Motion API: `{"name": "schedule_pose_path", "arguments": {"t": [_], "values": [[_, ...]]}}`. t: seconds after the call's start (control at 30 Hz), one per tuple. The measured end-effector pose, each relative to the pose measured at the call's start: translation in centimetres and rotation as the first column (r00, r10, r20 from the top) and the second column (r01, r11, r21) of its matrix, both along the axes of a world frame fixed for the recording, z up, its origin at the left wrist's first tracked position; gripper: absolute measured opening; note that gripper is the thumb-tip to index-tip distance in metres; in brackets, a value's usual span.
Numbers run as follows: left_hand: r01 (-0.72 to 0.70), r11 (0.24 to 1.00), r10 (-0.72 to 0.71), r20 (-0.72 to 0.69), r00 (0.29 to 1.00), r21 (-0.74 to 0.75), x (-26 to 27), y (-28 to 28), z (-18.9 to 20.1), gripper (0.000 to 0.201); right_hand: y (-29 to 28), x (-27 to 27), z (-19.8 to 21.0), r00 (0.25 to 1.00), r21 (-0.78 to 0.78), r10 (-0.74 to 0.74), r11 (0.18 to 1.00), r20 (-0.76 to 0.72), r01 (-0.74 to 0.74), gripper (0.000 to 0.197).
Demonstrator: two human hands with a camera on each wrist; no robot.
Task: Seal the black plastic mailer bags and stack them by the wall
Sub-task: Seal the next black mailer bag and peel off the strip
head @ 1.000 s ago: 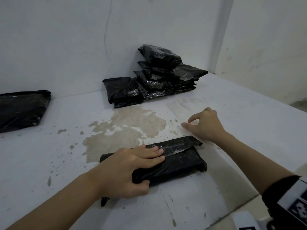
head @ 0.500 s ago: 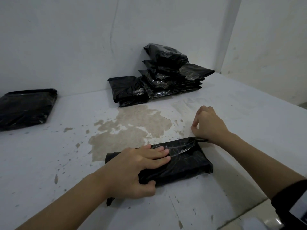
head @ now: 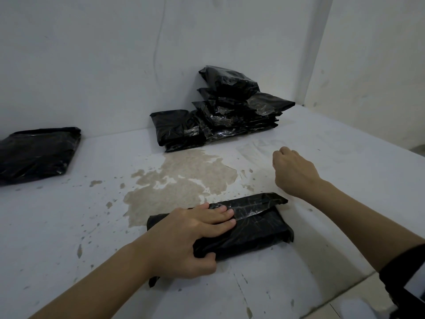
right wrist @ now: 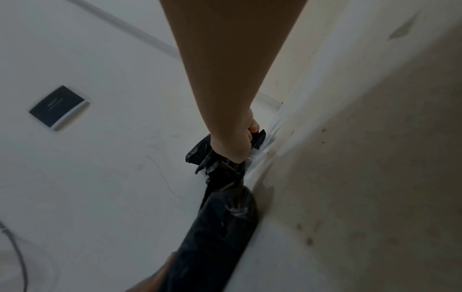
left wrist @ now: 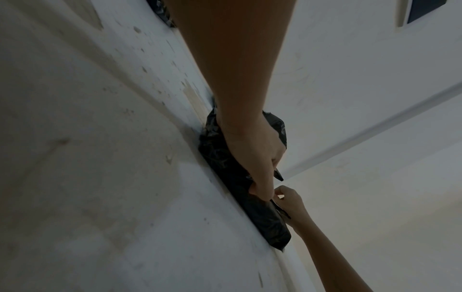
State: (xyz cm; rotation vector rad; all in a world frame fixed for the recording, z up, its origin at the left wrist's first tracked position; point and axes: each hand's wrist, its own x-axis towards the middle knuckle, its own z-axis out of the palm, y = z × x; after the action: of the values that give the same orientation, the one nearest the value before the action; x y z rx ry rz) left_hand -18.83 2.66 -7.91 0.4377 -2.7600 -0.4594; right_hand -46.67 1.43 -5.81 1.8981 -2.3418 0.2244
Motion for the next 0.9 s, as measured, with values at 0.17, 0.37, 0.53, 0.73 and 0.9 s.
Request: {"name": "schedule_pose_path", "arguments": {"t": [0.17,0.37,0.53,0.73,0.9], "values": [[-0.001,1.000,0.001,-0.001,1.000,-0.013,0.0,0.0,-0.1,0.064,-0.2,0.0,-1.3,0.990,-0.137,-0.027,0.989,0.141,0.047,0.021],[0.001,1.000,-0.001,-0.014,1.000,0.004,-0.1,-0.1,-0.1,0.064,-0.6,-0.1,-2.4,0.987,-0.238,0.049,0.971,0.155,-0.011,0.031],[-0.005,1.000,0.005,-0.010,1.000,-0.010,-0.1,-0.1,-0.1,0.063,-1.8,0.4,0.0,0.987,-0.349,0.130,0.933,0.094,-0.090,0.030],[-0.005,1.000,0.005,-0.005,1.000,-0.017,-0.1,0.1,-0.1,0.063,-3.4,0.1,2.3,0.982,-0.315,0.151,0.943,0.115,-0.108,0.028],[-0.005,1.000,0.005,0.000,1.000,-0.006,-0.1,-0.1,0.0,0.064,-4.2,0.4,4.1,0.987,-0.316,0.145,0.942,0.072,-0.116,0.026]]}}
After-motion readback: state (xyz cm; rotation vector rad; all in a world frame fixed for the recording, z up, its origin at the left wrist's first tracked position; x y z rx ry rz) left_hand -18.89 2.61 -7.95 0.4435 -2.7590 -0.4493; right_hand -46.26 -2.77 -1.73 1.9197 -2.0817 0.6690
